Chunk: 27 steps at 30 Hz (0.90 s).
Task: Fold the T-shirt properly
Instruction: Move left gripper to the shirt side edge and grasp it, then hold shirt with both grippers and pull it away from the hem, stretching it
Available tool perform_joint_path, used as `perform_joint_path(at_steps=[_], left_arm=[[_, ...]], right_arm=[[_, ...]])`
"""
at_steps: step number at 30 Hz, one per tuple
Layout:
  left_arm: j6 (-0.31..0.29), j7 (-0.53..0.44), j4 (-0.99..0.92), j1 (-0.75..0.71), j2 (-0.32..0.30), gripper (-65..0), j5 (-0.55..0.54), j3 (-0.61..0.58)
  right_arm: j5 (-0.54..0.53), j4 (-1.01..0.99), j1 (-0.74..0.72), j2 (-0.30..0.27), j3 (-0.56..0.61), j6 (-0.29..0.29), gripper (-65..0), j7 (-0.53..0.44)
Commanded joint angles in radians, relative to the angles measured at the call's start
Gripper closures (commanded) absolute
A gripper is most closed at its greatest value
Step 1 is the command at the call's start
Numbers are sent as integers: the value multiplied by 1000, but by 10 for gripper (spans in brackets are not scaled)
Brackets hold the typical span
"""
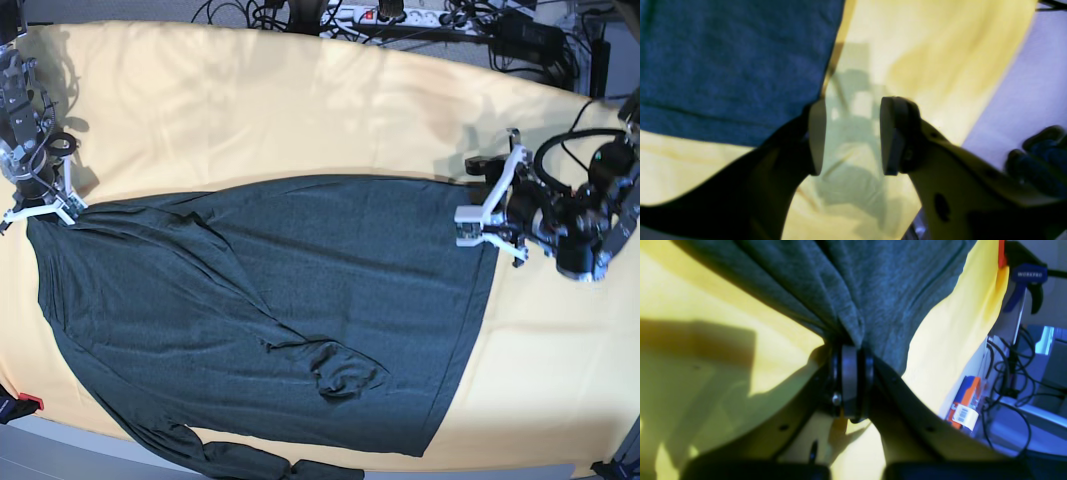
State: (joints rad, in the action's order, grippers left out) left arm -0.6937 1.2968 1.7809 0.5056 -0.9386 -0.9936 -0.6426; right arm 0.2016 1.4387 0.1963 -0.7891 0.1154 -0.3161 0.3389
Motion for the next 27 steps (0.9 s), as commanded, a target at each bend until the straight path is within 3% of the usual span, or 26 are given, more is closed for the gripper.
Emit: perform_joint_path(at_steps=[1, 7, 11, 15, 17, 23, 27], left_arm=[[-4, -31, 21, 1, -32, -282, 54, 1], [-4, -294, 38, -60, -95, -287, 450, -88], [-4, -460, 37, -60, -94, -331, 613, -122], [-4, -609, 36, -59, -89, -332, 777, -124], [-4, -651, 36, -59, -89, -332, 818, -124], [-4, -660, 16, -60, -89, -332, 837, -124], [-4, -795, -47, -60, -89, -332, 944, -124]], right_arm=[[5, 6, -8, -23, -10, 7, 0, 26], [5, 6, -8, -23, -10, 7, 0, 40], [4, 6, -8, -23, -10, 8, 0, 40], [4, 6, -8, -23, -10, 8, 0, 48], [5, 6, -8, -23, -10, 14, 0, 48], [5, 6, -8, -23, -10, 33, 0, 48], [5, 6, -8, -23, -10, 37, 0, 47]])
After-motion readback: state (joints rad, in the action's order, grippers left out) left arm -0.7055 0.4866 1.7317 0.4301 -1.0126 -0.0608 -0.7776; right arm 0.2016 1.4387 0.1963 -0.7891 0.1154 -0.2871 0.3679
